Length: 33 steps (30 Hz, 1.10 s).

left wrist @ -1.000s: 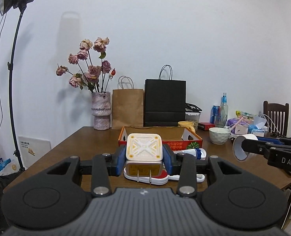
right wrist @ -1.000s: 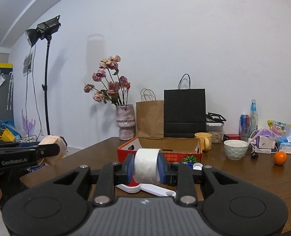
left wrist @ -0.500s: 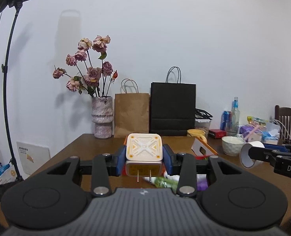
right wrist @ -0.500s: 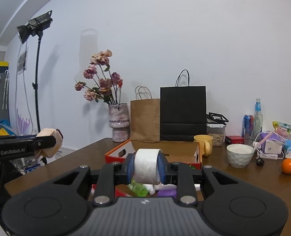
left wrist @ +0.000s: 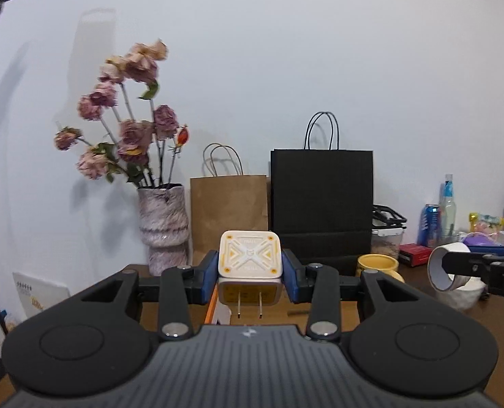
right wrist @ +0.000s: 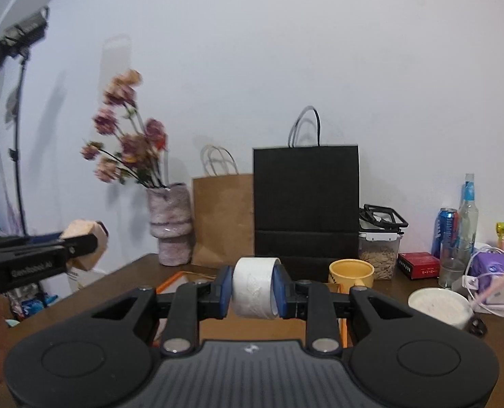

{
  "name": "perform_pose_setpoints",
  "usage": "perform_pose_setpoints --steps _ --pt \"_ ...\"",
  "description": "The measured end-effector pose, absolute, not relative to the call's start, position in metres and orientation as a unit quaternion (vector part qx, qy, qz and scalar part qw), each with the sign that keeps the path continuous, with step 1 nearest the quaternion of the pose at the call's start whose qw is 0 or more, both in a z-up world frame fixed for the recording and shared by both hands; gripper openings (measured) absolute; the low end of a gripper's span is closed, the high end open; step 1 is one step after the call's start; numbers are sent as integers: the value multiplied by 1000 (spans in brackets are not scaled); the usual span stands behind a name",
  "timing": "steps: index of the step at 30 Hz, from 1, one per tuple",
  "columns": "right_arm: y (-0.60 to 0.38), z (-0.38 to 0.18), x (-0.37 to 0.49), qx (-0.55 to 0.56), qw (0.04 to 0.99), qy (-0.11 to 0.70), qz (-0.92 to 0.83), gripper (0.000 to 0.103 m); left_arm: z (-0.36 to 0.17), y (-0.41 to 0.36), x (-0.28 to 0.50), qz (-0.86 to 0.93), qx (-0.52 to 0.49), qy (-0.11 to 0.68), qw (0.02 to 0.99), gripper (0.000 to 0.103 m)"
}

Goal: Organize rigid objects
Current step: 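Carry the plug adapter and tape roll with both tools into the red box, then open both tools to release the plug adapter and tape roll inside the box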

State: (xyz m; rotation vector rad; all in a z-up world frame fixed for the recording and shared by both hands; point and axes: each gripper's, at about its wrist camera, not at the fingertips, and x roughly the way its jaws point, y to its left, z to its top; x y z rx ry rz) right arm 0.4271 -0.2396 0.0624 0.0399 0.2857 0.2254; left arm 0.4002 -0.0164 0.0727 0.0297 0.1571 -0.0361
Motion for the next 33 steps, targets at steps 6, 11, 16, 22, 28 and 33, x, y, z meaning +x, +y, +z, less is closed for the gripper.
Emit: perform_pose_setpoints --steps 6,11,16,22,28,33 --pt "-232 55 520 -1 980 178 91 25 79 -19 497 -19 12 119 993 39" --pt "-236 50 584 6 976 202 76 25 78 -19 568 -10 13 152 988 39" --pt "-248 35 639 9 961 263 83 25 68 -19 628 -16 25 231 973 39" --pt "-253 -8 690 -28 901 419 113 25 6 -25 667 -77 81 403 908 39" --pt "-243 -42 721 -75 878 466 81 26 -37 -21 693 -47 70 468 880 40" --pt "-230 -53 729 -105 874 468 74 60 -30 -22 699 -44 62 463 883 64"
